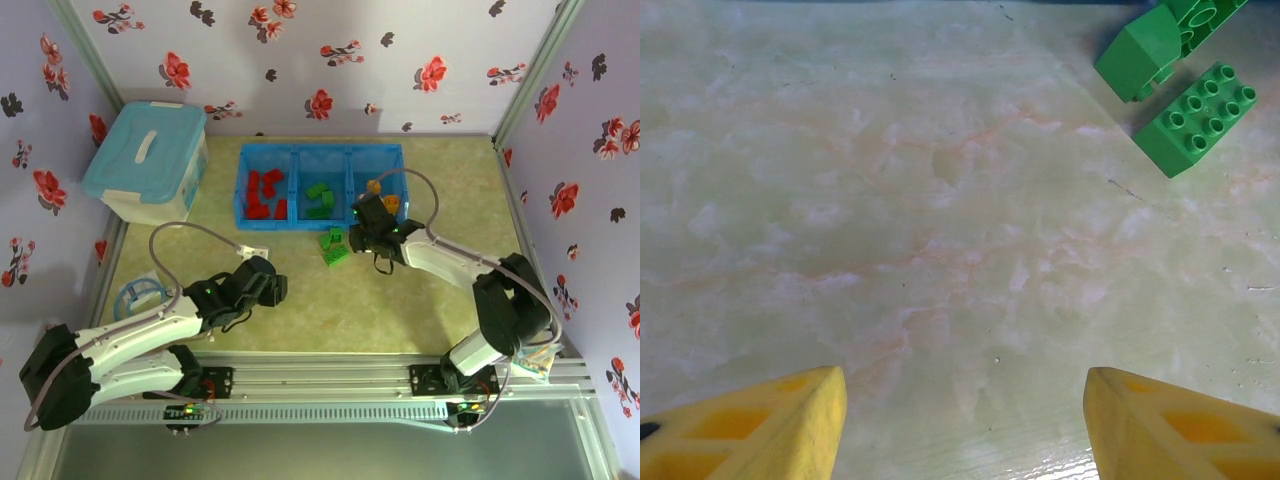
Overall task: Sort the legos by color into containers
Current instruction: Pick up the lego from the center of the table, then place the lego in the container.
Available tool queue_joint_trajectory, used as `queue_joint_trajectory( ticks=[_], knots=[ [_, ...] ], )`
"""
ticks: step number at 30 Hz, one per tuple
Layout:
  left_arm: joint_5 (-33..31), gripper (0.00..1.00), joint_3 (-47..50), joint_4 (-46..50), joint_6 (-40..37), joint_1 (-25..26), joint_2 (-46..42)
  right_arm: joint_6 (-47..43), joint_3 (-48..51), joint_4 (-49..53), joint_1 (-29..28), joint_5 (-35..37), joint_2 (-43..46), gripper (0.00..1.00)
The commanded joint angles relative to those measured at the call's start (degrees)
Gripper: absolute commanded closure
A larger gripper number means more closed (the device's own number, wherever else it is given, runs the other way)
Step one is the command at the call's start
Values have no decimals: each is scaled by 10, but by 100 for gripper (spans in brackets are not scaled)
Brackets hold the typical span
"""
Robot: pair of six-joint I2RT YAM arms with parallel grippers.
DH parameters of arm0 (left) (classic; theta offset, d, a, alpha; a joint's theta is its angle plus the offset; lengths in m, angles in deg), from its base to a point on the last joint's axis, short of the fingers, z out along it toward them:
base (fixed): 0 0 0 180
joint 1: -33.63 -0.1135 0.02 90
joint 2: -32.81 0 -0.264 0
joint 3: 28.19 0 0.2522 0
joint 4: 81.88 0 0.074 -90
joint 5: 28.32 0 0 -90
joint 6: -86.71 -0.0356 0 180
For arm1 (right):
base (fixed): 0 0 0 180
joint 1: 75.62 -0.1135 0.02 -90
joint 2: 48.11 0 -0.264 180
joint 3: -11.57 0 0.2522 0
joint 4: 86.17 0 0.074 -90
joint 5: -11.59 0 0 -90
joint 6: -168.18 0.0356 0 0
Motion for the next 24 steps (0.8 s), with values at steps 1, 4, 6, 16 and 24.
queue_joint_trajectory(
  ticks=[1, 4, 6, 16, 24],
  knots=[
    [-13, 36, -8, -2, 5, 6, 7, -26, -36, 55, 18, 40, 3, 80],
    [-13, 36, -16, 0, 3, 10, 10, -43, -84, 83, 42, 40, -14, 80],
    [-13, 36, -19, 2, 3, 13, 9, -53, -118, 101, 60, 38, -30, 80],
    [-21, 36, -23, 20, 7, 21, -11, -86, -269, 185, 99, 28, -128, 15],
    [-21, 34, -26, 11, 2, 23, 5, -50, -142, 116, 89, 12, -35, 13]
  ],
)
